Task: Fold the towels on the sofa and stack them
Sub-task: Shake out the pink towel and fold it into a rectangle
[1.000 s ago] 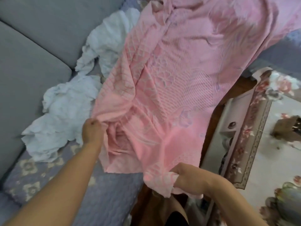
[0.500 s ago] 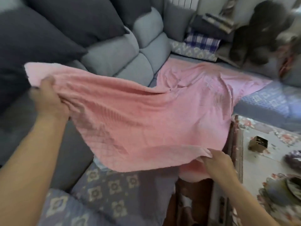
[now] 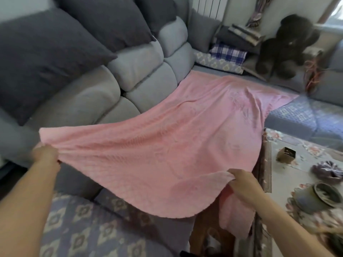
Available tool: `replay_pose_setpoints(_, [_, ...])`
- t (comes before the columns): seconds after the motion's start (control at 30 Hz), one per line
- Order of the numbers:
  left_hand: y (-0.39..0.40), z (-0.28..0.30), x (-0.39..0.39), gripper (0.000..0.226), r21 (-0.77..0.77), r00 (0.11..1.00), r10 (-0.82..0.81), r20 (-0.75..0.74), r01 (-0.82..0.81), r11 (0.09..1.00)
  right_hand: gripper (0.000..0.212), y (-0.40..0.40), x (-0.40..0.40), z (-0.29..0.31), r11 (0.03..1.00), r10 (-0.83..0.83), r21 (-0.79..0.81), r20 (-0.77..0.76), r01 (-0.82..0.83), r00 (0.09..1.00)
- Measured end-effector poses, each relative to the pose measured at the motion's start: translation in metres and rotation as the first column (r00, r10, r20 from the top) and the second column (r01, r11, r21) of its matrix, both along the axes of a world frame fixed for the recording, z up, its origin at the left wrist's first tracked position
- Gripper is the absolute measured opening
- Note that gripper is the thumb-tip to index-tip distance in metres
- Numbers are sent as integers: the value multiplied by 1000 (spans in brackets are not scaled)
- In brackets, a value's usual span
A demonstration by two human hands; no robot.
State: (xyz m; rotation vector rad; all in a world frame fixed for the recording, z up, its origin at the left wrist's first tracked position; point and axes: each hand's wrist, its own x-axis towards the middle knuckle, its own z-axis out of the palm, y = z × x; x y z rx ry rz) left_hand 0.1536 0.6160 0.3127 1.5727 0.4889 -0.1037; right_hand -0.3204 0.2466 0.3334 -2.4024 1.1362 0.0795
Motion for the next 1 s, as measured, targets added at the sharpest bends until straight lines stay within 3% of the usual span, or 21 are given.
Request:
replay_pose_setpoints(0.07, [-8, -11, -20, 49, 236, 998, -2, -67, 18, 972, 18, 11, 1, -9, 998, 36, 52, -24, -35, 999])
replay_pose_setpoints(0.13, [-32, -23, -64, 54, 603, 974, -152, -171, 225, 765, 21, 20, 3, -18, 995, 55, 87, -21, -53, 998])
replay_pose_setpoints(0.17, [-51, -27, -95, 56, 631, 905, -356, -234, 420, 652, 21, 24, 4, -23, 993, 69, 93, -16, -67, 997])
replay_pose_setpoints(0.2, [-71, -31, -133, 57, 562, 752, -599, -274, 631, 535, 21, 29, 6, -27, 992, 91, 93, -20, -89, 996])
replay_pose_setpoints(0.23, [-90, -33, -175, 62, 464, 521, -803, -289, 810, 358, 21, 33, 10, -31, 991, 109, 87, -28, -106, 994])
replay_pose_setpoints(0.3, [-127, -38, -253, 87, 298, 73, -945, -319, 954, -26, 19, 40, 19, -35, 988, 139, 78, -56, -134, 989])
replay_pose_setpoints(0.33, [-146, -39, -292, 104, 324, -54, -947, -315, 932, -161, 18, 43, 24, -36, 986, 157, 68, -77, -152, 985])
replay_pose_setpoints(0.37, [-162, -48, -319, 112, 392, -101, -940, -325, 891, -231, 18, 45, 29, -37, 985, 164, 63, -102, -158, 981])
replay_pose_setpoints(0.4, [-175, -49, -340, 104, 487, -67, -948, -311, 845, -219, 17, 47, 33, -37, 987, 154, 67, -115, -147, 981])
replay_pose_setpoints(0.47, [-194, -51, -353, 55, 677, 125, -975, -186, 735, -35, 15, 50, 39, -38, 988, 134, 83, -92, -126, 987])
replay_pose_setpoints(0.5, [-197, -45, -353, 36, 741, 153, -980, -124, 672, 11, 13, 51, 41, -38, 990, 124, 81, -67, -118, 990])
replay_pose_setpoints(0.6, [-195, -35, -339, 31, 848, -6, -999, -36, 529, -34, 14, 54, 38, -44, 997, 76, 10, 7, -76, 997])
replay_pose_setpoints(0.67, [-189, -30, -327, 19, 876, 5, -1000, 6, 483, 8, 25, 54, 31, -49, 995, 29, -93, 43, -25, 999])
replay_pose_setpoints(0.7, [-187, -26, -322, 11, 900, -9, -1000, -28, 436, -29, 32, 52, 25, -54, 986, -1, -165, 58, 11, 998])
replay_pose_setpoints(0.8, [-177, -27, -309, 30, 967, -81, -996, -33, 250, -52, 39, 35, 6, -70, 917, -46, -391, 92, 79, 995])
replay_pose_setpoints(0.87, [-173, -19, -303, 23, 979, -59, -998, -25, 202, -37, 32, 17, -7, -73, 891, -135, -413, 161, 191, 978])
replay_pose_setpoints(0.97, [-163, -2, -290, 11, 979, 12, -994, 113, 169, 113, 28, -18, -27, -62, 840, -364, -341, 224, 423, 904])
replay_pose_setpoints(1.0, [-159, 2, -286, 16, 971, 39, -989, 145, 186, 149, 28, -30, -34, -57, 816, -432, -316, 225, 485, 874])
